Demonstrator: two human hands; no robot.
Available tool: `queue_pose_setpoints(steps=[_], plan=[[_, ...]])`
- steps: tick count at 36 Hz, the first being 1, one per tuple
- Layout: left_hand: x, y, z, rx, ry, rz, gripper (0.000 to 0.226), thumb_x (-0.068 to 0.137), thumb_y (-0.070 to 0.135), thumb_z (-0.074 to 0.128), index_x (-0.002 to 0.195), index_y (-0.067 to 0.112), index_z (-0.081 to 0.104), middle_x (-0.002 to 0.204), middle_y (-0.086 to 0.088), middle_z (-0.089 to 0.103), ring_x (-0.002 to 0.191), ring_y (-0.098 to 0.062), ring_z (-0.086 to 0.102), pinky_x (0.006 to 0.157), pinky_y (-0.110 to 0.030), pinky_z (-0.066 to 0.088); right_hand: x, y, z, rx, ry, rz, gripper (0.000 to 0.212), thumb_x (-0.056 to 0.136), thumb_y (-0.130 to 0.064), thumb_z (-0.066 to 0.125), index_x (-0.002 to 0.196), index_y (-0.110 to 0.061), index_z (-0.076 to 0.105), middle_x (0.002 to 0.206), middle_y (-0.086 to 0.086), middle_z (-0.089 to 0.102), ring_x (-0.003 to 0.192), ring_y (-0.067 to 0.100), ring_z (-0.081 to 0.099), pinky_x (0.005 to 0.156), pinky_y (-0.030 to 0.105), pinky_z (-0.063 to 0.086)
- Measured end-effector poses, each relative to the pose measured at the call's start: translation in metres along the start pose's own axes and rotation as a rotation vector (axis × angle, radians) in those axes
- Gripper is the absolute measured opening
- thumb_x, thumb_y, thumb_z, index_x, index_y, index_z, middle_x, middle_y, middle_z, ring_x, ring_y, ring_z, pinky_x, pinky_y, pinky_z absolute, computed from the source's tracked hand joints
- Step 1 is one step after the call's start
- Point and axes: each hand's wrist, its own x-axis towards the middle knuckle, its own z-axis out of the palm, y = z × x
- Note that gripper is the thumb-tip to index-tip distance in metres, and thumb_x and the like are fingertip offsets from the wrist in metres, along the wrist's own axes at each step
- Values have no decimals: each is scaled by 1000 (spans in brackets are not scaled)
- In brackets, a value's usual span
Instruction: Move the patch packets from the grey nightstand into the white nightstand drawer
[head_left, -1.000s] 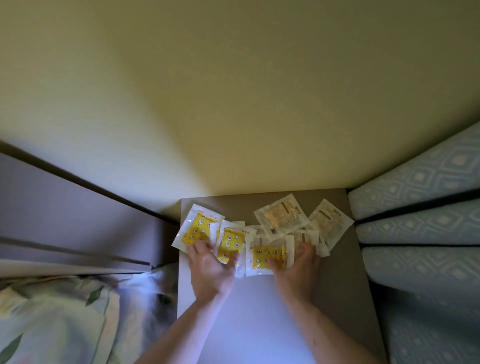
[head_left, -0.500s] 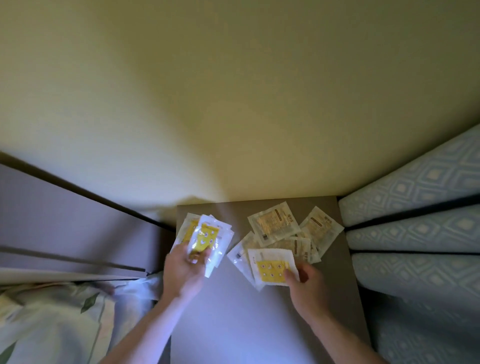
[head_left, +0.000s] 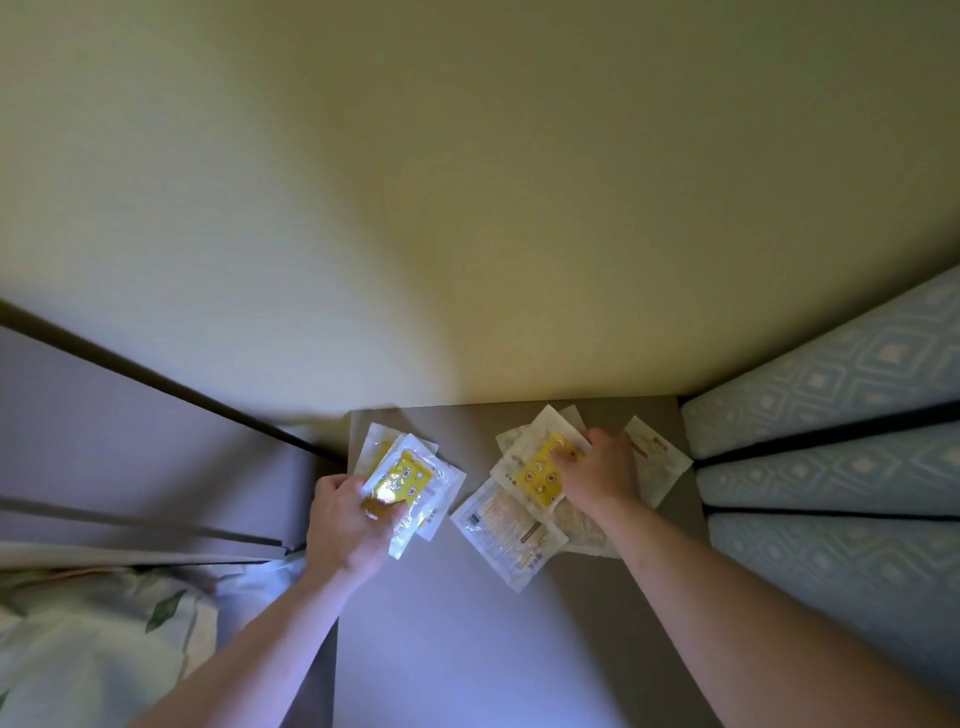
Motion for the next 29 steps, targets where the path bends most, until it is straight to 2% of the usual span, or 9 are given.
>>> queue_pose_setpoints(steps=[2,7,11,14,18,22,24,26,29], plan=[[-2,3,-1,-26,7,-12,26,79,34,83,78,20,61,103,4,51,79,-13,59,66,-28,40,1,2,5,-8,1,32,28,91,-38,72,110,-19,66,120,7,54,109,29,60,88,43,57],[0,-13,1,-267,-18,-98,37,61,46,83,79,19,64,79,0,70,75,-24,68,68,-40,55,2,9,6,107,27,119,25,87,-29,78,97,-22,55,100,1,65,93,26,67,79,46,61],[-16,-11,-4,-361,8,-58,31,65,35,88,78,18,66,78,-3,71,70,-20,66,64,-33,51,-3,10,-3,274,59,144,32,88,-23,78,107,-19,52,98,-2,63,85,21,65,66,33,55],[-29,-7,-13,-432,43,-40,23,74,22,89,77,19,67,77,-5,72,67,-18,65,58,-27,47,-13,10,-14,349,63,69,20,91,-23,75,106,-18,62,95,-6,66,87,18,67,71,31,54],[-56,-5,-32,-563,24,-53,27,70,27,91,86,20,71,79,-2,75,70,-19,68,58,-23,49,-41,5,-39,376,72,-37,4,96,-27,69,94,-24,71,89,-8,72,81,11,69,64,31,57],[-95,-1,-62,-522,29,-54,28,64,47,81,87,39,69,79,5,75,72,-18,71,66,-31,55,-84,6,-72,407,82,-80,17,95,-26,70,81,-37,70,81,-12,75,76,8,72,67,37,62],[-118,-1,-79,-474,11,-52,31,64,55,78,90,40,69,77,7,75,72,-17,72,68,-39,59,-111,5,-88,411,73,-99,15,94,-25,71,83,-34,72,80,-13,75,79,6,72,69,32,61],[-144,3,-97,-446,-1,-51,29,67,54,78,90,37,71,77,5,75,71,-16,72,67,-42,60,-142,-1,-104,422,64,-120,8,95,-21,70,91,-28,73,84,-13,73,82,4,71,65,17,56],[-188,20,-126,-394,19,-64,17,76,34,86,85,29,72,73,8,73,65,-6,68,62,-29,56,-189,-6,-123,420,67,-126,10,96,-19,70,102,-16,76,89,-8,74,84,1,69,60,7,50]])
